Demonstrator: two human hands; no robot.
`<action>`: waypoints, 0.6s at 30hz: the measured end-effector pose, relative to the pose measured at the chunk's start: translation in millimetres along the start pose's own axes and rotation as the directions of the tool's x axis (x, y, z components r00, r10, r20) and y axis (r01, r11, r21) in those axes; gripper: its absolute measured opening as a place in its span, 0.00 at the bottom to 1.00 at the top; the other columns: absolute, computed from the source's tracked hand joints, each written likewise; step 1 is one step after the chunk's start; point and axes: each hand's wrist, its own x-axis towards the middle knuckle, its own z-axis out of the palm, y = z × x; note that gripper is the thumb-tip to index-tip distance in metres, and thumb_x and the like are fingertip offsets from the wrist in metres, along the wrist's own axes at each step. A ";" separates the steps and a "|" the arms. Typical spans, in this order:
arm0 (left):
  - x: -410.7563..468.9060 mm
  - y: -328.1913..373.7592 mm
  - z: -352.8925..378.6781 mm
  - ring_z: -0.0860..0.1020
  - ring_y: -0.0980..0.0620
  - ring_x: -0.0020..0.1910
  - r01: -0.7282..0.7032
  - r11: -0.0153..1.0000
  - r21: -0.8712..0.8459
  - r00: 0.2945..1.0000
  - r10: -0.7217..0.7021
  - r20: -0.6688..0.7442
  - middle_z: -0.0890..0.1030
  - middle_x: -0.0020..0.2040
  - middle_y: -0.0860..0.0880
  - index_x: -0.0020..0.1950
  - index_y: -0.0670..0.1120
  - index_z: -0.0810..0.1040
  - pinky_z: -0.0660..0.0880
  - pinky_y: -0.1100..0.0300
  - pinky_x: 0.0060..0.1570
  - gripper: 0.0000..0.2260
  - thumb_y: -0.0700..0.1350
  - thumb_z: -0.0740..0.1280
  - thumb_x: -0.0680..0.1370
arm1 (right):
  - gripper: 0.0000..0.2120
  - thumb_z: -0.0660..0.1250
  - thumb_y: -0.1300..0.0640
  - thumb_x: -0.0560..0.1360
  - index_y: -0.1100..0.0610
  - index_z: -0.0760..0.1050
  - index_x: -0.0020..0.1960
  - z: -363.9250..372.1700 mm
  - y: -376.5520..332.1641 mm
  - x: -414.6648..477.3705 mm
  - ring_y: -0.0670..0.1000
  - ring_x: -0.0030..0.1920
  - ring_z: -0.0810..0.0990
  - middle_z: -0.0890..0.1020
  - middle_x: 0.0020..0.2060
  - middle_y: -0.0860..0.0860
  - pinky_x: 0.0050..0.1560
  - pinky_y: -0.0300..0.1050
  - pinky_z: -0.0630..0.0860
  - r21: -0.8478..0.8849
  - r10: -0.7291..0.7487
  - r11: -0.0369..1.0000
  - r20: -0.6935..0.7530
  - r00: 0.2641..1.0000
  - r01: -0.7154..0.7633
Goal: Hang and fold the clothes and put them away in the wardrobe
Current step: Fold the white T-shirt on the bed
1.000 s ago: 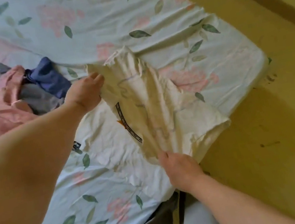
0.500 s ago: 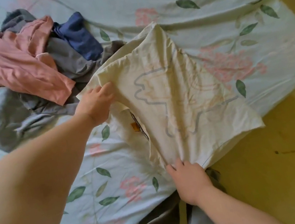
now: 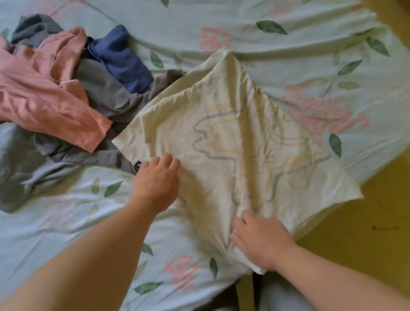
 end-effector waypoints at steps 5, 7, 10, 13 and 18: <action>25.5 37.3 -13.0 0.77 0.44 0.48 0.078 0.994 0.079 0.997 -0.078 0.004 0.79 0.50 0.48 0.53 0.48 0.76 0.69 0.51 0.48 0.12 0.51 0.56 0.81 | 0.12 0.54 0.50 0.83 0.50 0.67 0.64 -41.0 62.6 5.0 0.53 0.55 0.75 0.72 0.59 0.50 0.45 0.46 0.68 0.173 0.349 0.929 -0.125 0.929 -0.326; 40.7 56.4 -21.2 0.76 0.43 0.48 0.031 0.999 0.009 0.998 -0.031 -0.051 0.78 0.52 0.47 0.56 0.47 0.74 0.69 0.51 0.48 0.12 0.51 0.55 0.82 | 0.14 0.55 0.52 0.82 0.51 0.67 0.66 -53.3 93.9 3.7 0.53 0.58 0.72 0.71 0.62 0.51 0.49 0.47 0.69 0.229 0.485 0.864 -0.140 0.863 -0.448; 68.1 84.4 -39.3 0.76 0.42 0.51 -0.012 0.991 -0.136 0.996 -0.001 -0.094 0.75 0.59 0.46 0.61 0.47 0.73 0.71 0.49 0.48 0.11 0.48 0.56 0.82 | 0.15 0.59 0.54 0.80 0.53 0.67 0.66 -65.7 134.8 1.1 0.58 0.63 0.70 0.70 0.65 0.55 0.60 0.53 0.70 0.293 0.651 0.752 -0.184 0.737 -0.591; 109.0 100.5 -67.6 0.78 0.38 0.51 0.052 0.939 -0.340 0.978 -0.117 -0.174 0.73 0.63 0.44 0.64 0.44 0.73 0.75 0.46 0.46 0.12 0.46 0.57 0.83 | 0.17 0.61 0.54 0.80 0.54 0.67 0.68 -70.4 166.8 -1.4 0.61 0.66 0.70 0.70 0.65 0.58 0.64 0.57 0.68 0.351 0.743 0.661 -0.188 0.642 -0.663; 199.9 94.2 -117.4 0.76 0.36 0.58 0.207 0.874 -0.440 0.932 -0.313 -0.182 0.71 0.66 0.41 0.68 0.42 0.70 0.74 0.43 0.54 0.16 0.48 0.56 0.84 | 0.15 0.57 0.47 0.83 0.55 0.68 0.65 -58.2 202.4 -11.4 0.62 0.62 0.72 0.73 0.62 0.58 0.63 0.58 0.69 0.390 0.762 0.617 -0.079 0.643 -0.683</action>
